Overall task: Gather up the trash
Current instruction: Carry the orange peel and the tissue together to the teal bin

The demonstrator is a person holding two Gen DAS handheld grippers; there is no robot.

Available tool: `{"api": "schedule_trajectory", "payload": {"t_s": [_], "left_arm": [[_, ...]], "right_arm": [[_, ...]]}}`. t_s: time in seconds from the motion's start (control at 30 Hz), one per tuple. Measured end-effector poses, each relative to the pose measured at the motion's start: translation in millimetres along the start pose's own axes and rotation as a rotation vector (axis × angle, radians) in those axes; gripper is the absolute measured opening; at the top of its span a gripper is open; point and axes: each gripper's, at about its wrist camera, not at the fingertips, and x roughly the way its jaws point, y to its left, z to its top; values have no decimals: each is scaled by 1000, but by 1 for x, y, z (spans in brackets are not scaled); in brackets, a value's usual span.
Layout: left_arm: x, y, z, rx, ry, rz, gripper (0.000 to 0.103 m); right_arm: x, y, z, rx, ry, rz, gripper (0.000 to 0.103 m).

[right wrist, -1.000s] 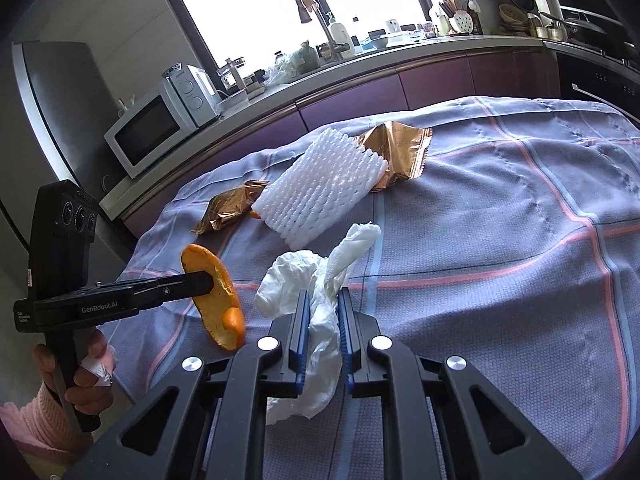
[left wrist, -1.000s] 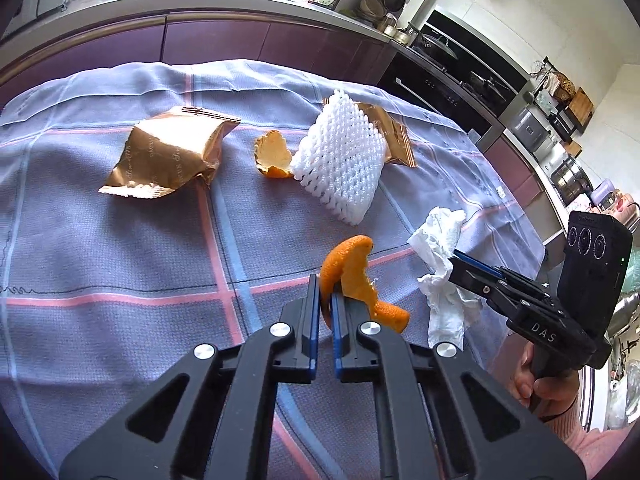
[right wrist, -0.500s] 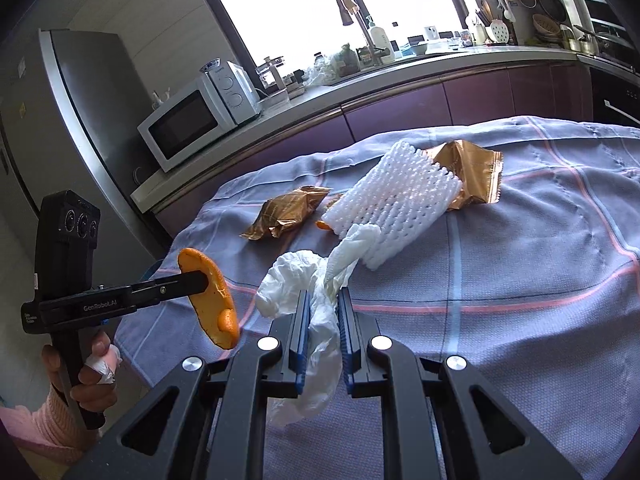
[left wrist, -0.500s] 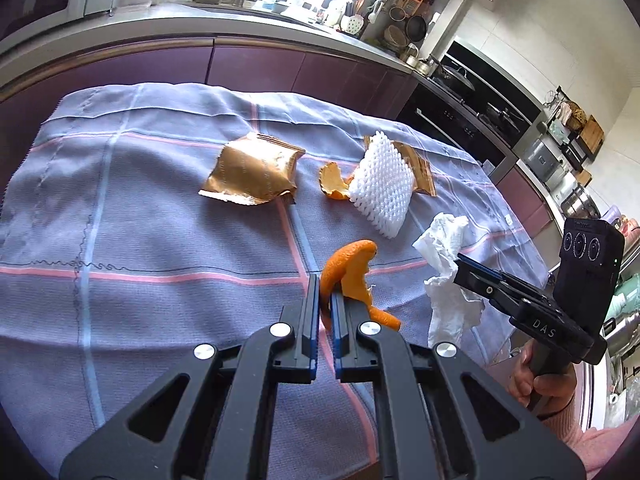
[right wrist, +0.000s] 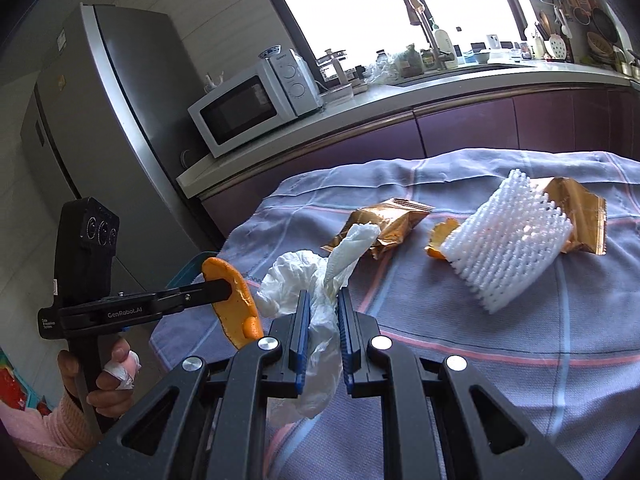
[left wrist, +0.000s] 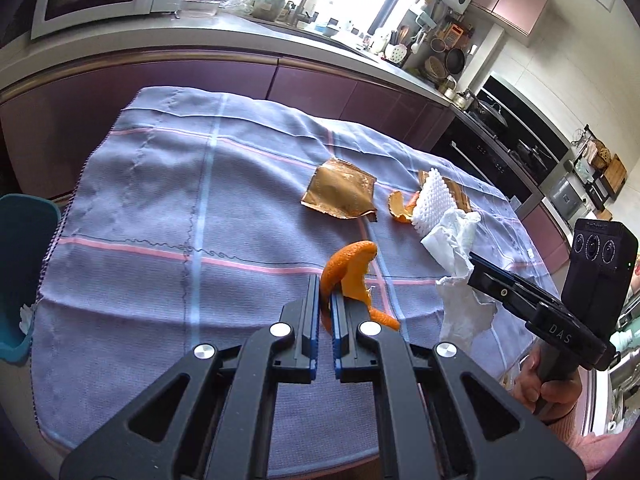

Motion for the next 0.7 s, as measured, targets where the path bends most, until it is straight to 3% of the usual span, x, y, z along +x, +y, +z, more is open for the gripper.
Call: {"api": "schedule_trajectory", "payload": {"t_s": [0.7], "left_arm": [[-56, 50, -5, -82, -75, 121, 6]], "right_arm": [[57, 60, 16, -85, 70, 139, 13]]}}
